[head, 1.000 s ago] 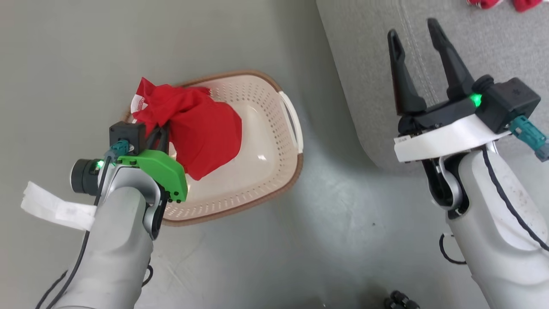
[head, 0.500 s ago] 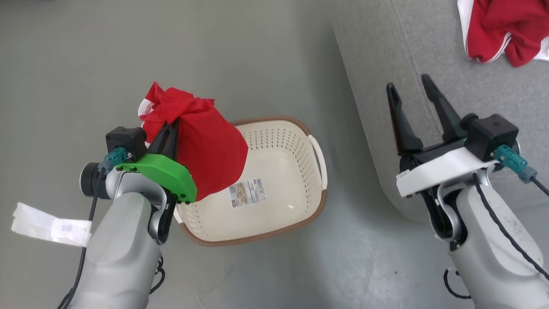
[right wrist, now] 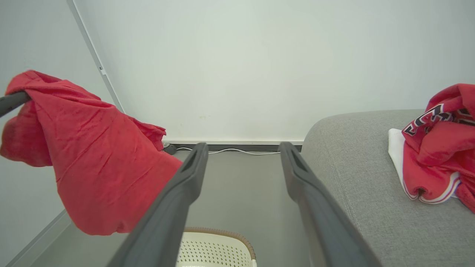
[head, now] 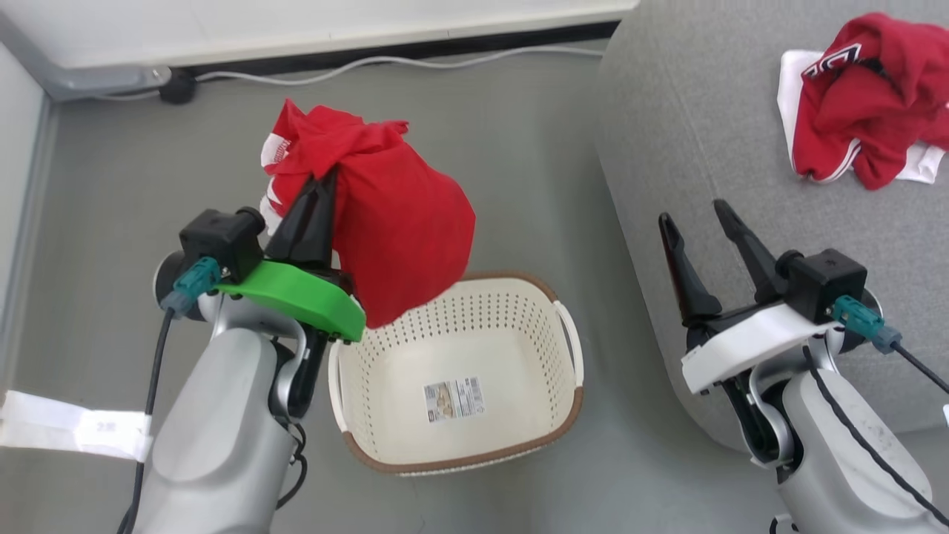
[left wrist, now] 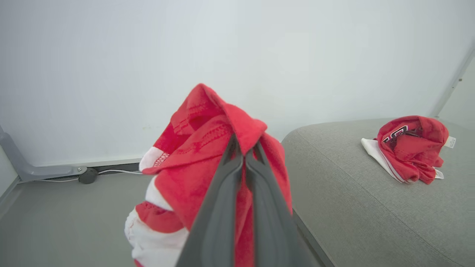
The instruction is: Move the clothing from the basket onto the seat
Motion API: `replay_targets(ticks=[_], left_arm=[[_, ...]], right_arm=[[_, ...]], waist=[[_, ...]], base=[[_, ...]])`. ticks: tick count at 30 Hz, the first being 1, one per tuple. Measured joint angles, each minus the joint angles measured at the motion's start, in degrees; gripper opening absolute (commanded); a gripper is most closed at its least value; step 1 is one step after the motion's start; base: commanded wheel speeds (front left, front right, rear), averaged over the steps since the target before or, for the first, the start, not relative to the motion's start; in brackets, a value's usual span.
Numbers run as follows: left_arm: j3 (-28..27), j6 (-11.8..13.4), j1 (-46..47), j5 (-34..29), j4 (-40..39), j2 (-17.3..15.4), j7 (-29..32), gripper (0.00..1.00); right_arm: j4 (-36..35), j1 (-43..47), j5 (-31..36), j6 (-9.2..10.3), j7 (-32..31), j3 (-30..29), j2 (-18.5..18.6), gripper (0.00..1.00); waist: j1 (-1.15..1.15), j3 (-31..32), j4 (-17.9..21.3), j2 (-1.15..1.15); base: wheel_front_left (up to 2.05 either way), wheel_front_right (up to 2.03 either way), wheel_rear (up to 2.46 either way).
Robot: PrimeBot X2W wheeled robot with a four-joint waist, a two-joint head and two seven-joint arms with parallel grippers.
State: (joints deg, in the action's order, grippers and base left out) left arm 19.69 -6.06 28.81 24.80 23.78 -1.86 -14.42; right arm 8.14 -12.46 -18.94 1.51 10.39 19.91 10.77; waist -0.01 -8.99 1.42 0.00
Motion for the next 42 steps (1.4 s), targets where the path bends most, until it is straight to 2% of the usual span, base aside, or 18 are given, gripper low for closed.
replay_targets(ticks=[8,21,29,42], left_arm=[[3.92,-0.23,-3.03,0.78,-5.81,-0.03,0.0,0.0],[9.44,-0.52,-5.92,1.8,-14.71,-0.11,0.02,0.0],[10.54,-0.44,-7.6,1.79,-18.94,-0.26,1.34,0.0],[11.56,1.62,-9.92,1.7,-22.96,-0.43,3.79,0.0]], right_arm=[[-0.36,2.52,-1.24,0.0,-1.45,0.7,-0.03,1.0],[-1.77,5.73,-1.7,0.04,-2.46,1.24,-0.11,1.0],[-3.12,6.51,-1.81,0.14,-2.89,1.52,-0.23,1.0],[-5.33,7.19,-1.81,0.18,-3.47,2.23,-0.23,1.0]], waist=[[0.0,3.92,-0.46,0.0],[0.0,6.87,-0.02,0.0],[0.0,7.64,0.06,0.0],[0.0,7.68,0.09,0.0]], base=[[0.0,0.0,0.0],[0.0,0.0,0.0],[0.0,0.0,0.0],[0.0,0.0,0.0]])
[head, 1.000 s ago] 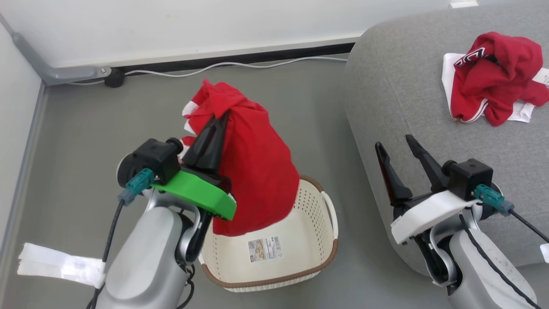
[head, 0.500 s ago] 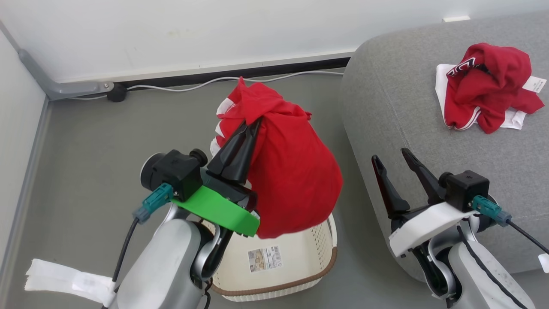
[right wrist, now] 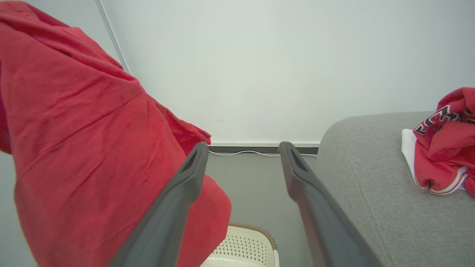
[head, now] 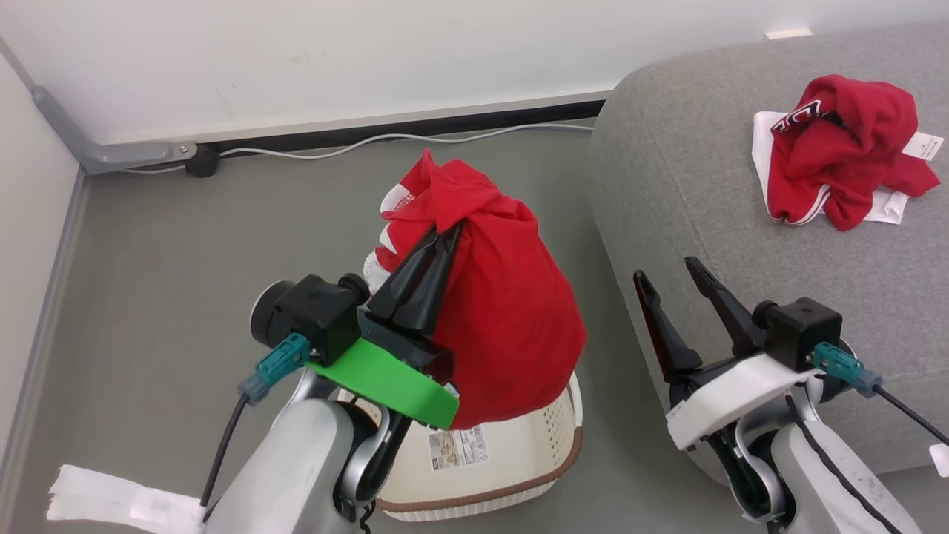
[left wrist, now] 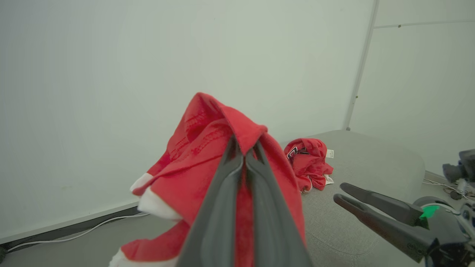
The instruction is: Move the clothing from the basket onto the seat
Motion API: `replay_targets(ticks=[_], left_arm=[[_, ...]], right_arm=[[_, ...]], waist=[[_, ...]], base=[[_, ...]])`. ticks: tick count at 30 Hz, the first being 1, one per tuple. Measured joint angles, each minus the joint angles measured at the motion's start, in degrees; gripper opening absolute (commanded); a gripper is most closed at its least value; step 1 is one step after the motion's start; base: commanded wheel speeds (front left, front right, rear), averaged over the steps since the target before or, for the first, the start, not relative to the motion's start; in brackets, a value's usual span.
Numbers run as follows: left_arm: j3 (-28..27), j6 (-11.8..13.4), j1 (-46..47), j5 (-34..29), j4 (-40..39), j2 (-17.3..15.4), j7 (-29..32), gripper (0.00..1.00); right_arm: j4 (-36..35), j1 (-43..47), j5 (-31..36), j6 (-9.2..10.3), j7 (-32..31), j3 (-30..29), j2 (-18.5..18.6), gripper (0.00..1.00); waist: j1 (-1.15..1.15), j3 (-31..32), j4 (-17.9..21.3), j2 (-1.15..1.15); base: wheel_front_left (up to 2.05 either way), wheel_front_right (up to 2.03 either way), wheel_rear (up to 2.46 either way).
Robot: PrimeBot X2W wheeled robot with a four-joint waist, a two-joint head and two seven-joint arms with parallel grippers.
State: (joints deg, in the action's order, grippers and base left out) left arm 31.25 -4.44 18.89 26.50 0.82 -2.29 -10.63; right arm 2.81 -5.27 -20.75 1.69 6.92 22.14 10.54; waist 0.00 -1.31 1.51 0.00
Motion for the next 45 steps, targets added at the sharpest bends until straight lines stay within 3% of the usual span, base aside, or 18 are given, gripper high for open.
replay_targets(ticks=[10,14,21,34,35,36,37,38,45], left_arm=[[-0.02,1.02,-0.22,-0.08,-2.4,-0.34,1.04,0.0],[-0.02,1.54,-0.46,-0.09,-3.27,-0.55,1.57,0.0],[0.2,1.77,-1.21,-0.18,-4.2,-0.66,2.36,0.0],[1.81,1.78,-1.33,-0.42,-5.79,-0.65,3.11,0.0],[1.87,1.78,-1.33,-0.42,-5.93,-0.65,3.12,0.0],[1.91,1.78,-1.34,-0.42,-6.08,-0.65,3.12,0.0],[1.96,1.78,-1.35,-0.42,-6.26,-0.65,3.12,0.0],[2.01,1.78,-1.35,-0.42,-6.42,-0.65,3.27,0.0],[2.2,2.02,-1.55,-0.42,-6.82,-0.65,3.54,0.0]], right_arm=[[-2.81,-0.04,0.12,-0.19,-0.44,2.04,-0.24,1.0],[-4.64,-0.35,0.21,-1.44,-0.98,4.15,-1.33,1.0],[-6.03,-1.88,0.21,-5.32,-2.5,11.44,-4.47,1.0],[-1.51,-5.0,0.71,-6.46,-3.93,15.99,-5.31,1.0],[-1.02,-5.27,0.73,-6.47,-3.94,16.03,-5.31,0.77],[-0.63,-5.47,0.7,-6.47,-3.93,16.01,-5.33,0.77],[-0.34,-5.6,0.63,-6.47,-3.93,16.01,-5.38,0.33],[0.14,-5.89,0.63,-6.47,-3.93,16.05,-5.45,0.01],[1.7,-6.44,0.18,-6.47,-3.85,16.05,-5.93,0.0]], waist=[[0.0,-0.06,-0.03,0.0],[0.0,-0.1,-0.01,0.0],[0.0,-0.18,-0.06,0.0],[0.0,-0.16,-1.49,0.0],[0.0,-0.15,-1.56,0.0],[0.0,-0.14,-1.63,0.0],[0.0,-0.14,-1.69,0.0],[0.0,-0.12,-1.75,0.0],[0.0,-0.02,-2.1,0.0]], base=[[0.0,0.0,0.0],[0.0,0.0,0.0],[0.0,0.0,0.0],[0.0,0.0,0.0],[0.0,0.0,0.0],[0.0,0.0,0.0],[0.0,0.0,0.0],[0.0,0.0,0.0],[0.0,0.0,0.0]])
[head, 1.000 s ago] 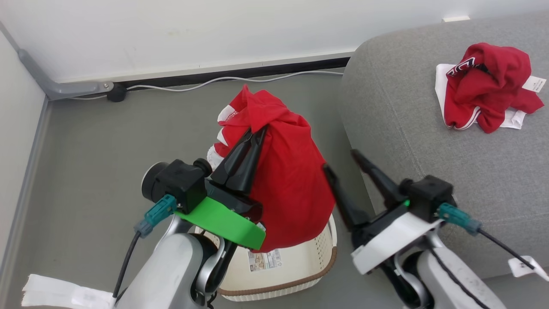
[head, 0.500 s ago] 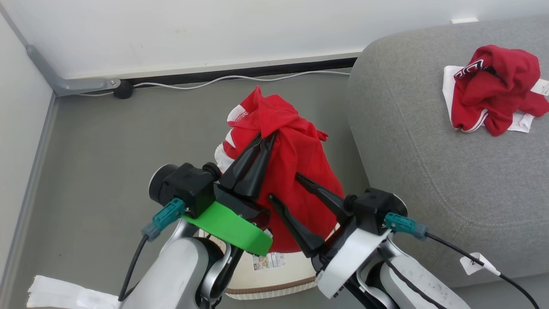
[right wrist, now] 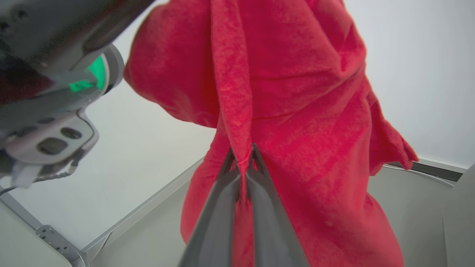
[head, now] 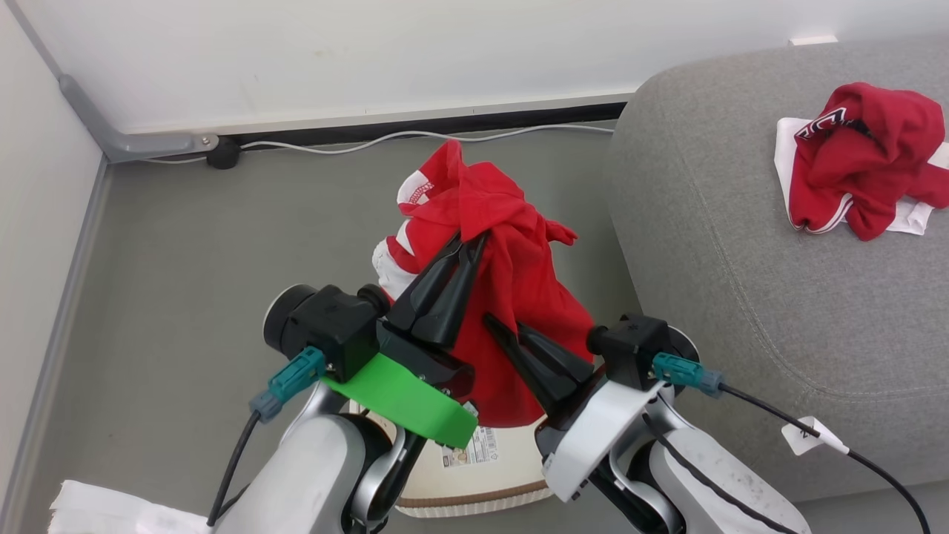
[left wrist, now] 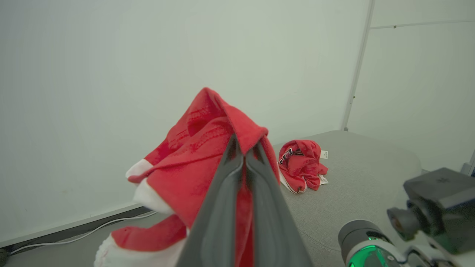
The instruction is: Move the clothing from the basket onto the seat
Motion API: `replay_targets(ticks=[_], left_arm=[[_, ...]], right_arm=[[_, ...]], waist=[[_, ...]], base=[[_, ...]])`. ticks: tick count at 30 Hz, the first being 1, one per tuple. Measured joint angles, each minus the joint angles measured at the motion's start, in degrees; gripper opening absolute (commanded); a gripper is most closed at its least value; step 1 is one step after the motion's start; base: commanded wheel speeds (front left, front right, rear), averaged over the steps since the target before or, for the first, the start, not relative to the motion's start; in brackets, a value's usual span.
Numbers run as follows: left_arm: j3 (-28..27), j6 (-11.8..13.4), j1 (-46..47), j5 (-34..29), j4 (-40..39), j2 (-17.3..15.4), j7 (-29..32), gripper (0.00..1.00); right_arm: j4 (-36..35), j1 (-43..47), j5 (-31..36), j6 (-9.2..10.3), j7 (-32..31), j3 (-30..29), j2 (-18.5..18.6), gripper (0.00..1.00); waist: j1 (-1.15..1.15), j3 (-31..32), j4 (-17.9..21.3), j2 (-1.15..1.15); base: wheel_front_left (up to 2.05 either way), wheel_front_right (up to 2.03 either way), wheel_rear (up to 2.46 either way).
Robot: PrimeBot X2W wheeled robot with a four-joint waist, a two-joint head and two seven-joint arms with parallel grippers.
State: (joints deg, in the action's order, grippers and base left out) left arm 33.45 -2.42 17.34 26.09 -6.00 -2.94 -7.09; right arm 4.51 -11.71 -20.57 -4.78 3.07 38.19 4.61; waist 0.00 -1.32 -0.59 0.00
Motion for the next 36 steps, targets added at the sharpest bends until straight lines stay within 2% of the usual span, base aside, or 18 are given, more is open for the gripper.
replay_targets(ticks=[9,10,11,12,13,14,25,36], left_arm=[[0.43,0.1,-0.09,-0.1,-0.71,-0.31,0.52,0.0],[0.56,0.1,-0.09,-0.13,-0.85,-0.34,0.52,0.04],[0.69,0.1,-0.09,-0.13,-0.98,-0.36,0.57,0.29],[0.87,0.09,-0.09,-0.13,-1.08,-0.38,0.62,0.46],[1.19,0.08,-0.1,-0.13,-1.13,-0.44,1.15,0.78],[1.53,0.05,-0.13,-0.13,-1.14,-0.51,1.54,1.0],[3.55,-0.7,-0.89,-1.24,-1.98,-2.7,3.65,1.0],[6.86,-1.62,-4.19,-2.33,-1.91,-5.02,6.79,1.0]], right_arm=[[0.89,-2.47,-0.21,-0.01,1.6,-0.79,-0.21,0.0],[0.99,-2.77,-0.21,-0.01,2.01,-0.96,-0.22,0.0],[1.09,-3.15,-0.21,-0.01,2.34,-1.12,-0.22,0.0],[1.22,-3.48,-0.21,-0.01,2.45,-1.26,-0.22,0.0],[1.37,-3.74,-0.21,-0.01,2.69,-1.41,-0.23,0.0],[1.45,-4.03,-0.21,-0.01,3.01,-1.54,-0.22,0.0],[3.38,-7.78,-0.18,-0.16,4.85,-4.32,-0.26,0.0],[7.16,-8.92,-0.7,1.35,5.97,-8.35,1.05,0.0]], waist=[[0.0,-0.11,-0.03,0.0],[0.0,-0.12,-0.02,0.0],[0.0,-0.12,0.0,0.0],[0.0,-0.12,0.02,0.0],[0.0,-0.12,0.04,0.0],[0.0,-0.13,0.07,0.0],[0.0,-0.78,0.55,0.0],[0.0,-1.66,1.45,0.0]], base=[[0.0,0.0,0.0],[0.0,0.0,0.0],[0.0,0.0,0.0],[0.0,0.0,0.0],[0.0,0.0,0.0],[0.0,0.0,0.0],[0.0,0.0,0.0],[0.0,0.0,0.0]])
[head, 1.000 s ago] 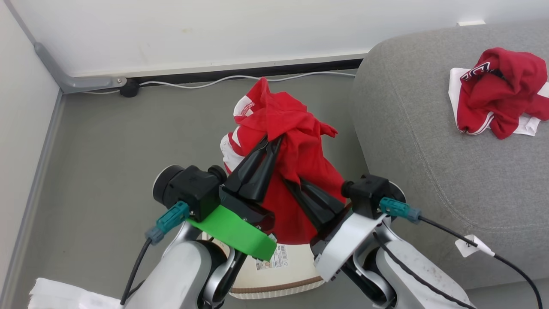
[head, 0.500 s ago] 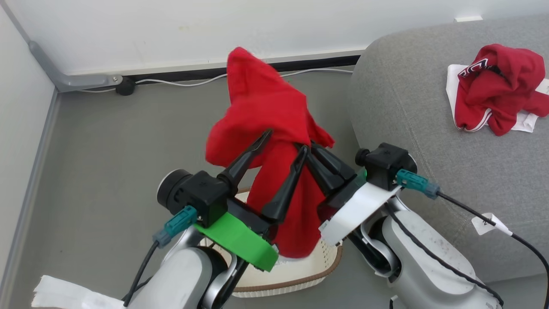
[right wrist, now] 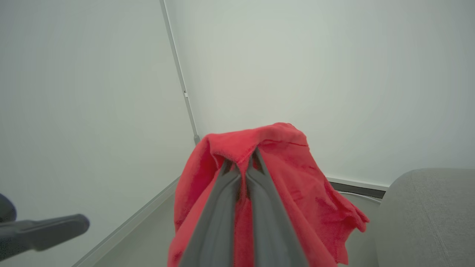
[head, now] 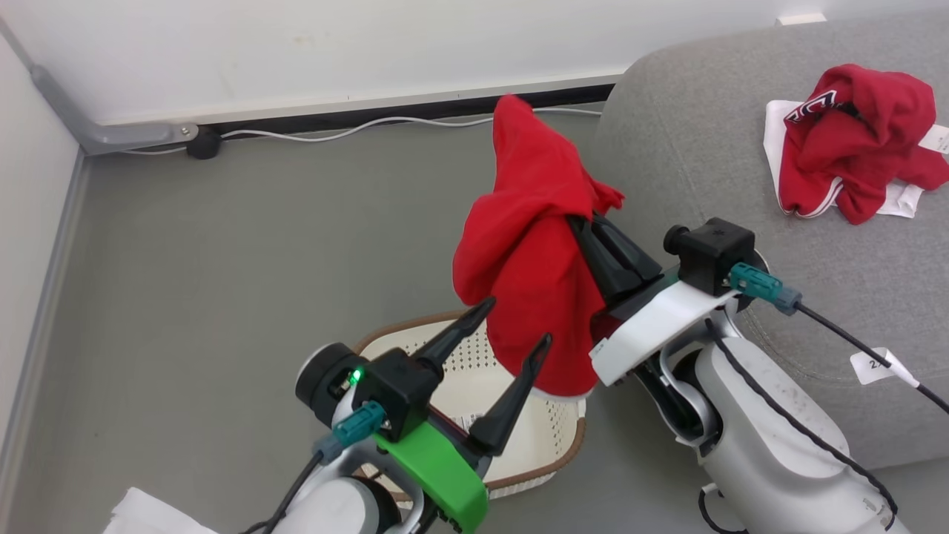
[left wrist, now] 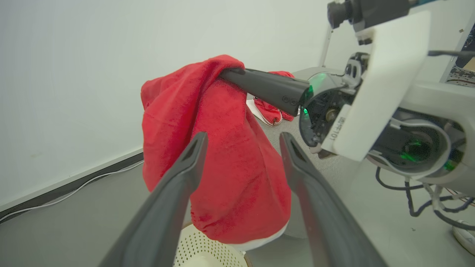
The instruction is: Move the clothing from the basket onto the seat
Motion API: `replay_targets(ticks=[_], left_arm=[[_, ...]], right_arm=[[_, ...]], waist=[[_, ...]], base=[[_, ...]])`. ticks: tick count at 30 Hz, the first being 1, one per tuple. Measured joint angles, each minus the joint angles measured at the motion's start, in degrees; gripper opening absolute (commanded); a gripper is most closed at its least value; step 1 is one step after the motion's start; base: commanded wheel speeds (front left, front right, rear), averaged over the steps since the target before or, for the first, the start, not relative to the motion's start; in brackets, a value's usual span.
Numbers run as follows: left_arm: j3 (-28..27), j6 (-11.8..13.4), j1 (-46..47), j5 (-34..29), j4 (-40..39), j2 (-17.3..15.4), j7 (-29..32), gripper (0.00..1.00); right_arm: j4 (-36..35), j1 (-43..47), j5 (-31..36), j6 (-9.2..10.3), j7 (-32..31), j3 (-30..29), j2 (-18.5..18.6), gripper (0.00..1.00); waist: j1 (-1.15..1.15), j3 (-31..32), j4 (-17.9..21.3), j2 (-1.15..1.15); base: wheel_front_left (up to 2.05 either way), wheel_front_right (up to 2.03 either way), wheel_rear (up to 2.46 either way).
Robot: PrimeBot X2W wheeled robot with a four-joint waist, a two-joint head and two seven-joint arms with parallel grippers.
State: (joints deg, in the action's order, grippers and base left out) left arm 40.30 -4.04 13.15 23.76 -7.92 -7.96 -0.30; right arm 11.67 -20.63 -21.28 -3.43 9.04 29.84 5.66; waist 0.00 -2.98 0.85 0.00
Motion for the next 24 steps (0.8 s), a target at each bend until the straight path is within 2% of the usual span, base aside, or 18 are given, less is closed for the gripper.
replay_targets(ticks=[13,24], left_arm=[[0.46,0.22,-1.12,-1.37,-0.33,-1.57,0.73,1.0],[-0.33,1.13,-1.18,-3.58,-1.32,-3.0,0.87,1.0]], right_arm=[[2.05,-0.74,-0.51,1.1,1.34,-3.19,1.16,0.0],[2.9,-1.29,-1.32,2.61,2.64,-5.84,1.59,0.0]], waist=[[0.0,-1.94,3.24,0.0],[0.0,-4.25,9.13,0.0]], base=[[0.0,0.0,0.0],[0.0,0.0,0.0]])
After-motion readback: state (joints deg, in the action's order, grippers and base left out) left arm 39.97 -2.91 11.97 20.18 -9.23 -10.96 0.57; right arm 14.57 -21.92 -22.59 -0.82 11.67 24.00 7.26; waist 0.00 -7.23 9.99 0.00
